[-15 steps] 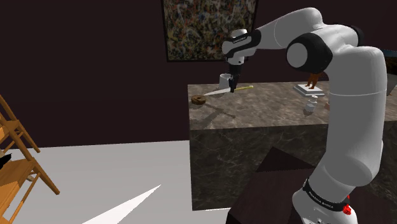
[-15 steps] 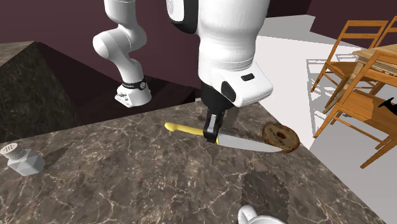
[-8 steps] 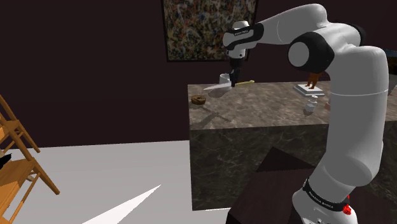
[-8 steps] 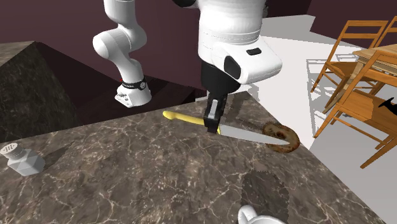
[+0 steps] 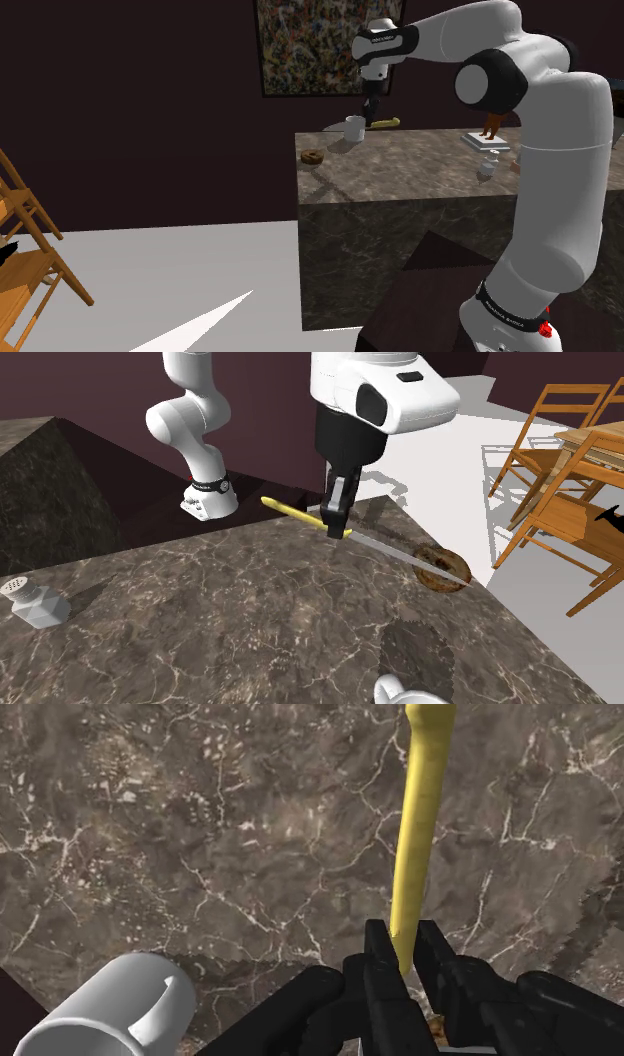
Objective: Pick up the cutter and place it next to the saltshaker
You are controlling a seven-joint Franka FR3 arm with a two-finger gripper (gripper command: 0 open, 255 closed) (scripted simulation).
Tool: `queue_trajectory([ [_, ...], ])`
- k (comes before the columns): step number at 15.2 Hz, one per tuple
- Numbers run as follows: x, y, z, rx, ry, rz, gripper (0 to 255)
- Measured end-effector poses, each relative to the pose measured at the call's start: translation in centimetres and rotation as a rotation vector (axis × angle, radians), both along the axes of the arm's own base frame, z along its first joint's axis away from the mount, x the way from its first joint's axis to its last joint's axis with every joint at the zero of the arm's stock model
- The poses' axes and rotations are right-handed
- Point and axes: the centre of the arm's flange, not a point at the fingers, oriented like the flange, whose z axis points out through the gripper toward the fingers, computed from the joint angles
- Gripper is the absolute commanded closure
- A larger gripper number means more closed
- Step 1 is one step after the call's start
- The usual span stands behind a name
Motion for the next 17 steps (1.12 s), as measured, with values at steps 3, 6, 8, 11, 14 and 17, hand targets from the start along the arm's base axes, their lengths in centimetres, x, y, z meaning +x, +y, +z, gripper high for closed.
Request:
queue_trajectory([
  [3,-2.5,-0.5,0.4,0.000,0.000,-0.001,255],
  [6,-6.5,-1.4,0.6,0.000,0.000,-0.001,255],
  [8,-9.2,-1.6,0.5,0.000,0.000,-0.001,255],
  [11,-12.6,-2.5,0.5,0.000,0.000,-0.002,255],
  [14,-16.9,-2.9,0.3,0.000,0.001,-0.002,255],
  [17,-20.9,-4.0,0.3,0.000,0.000,-0.002,255],
])
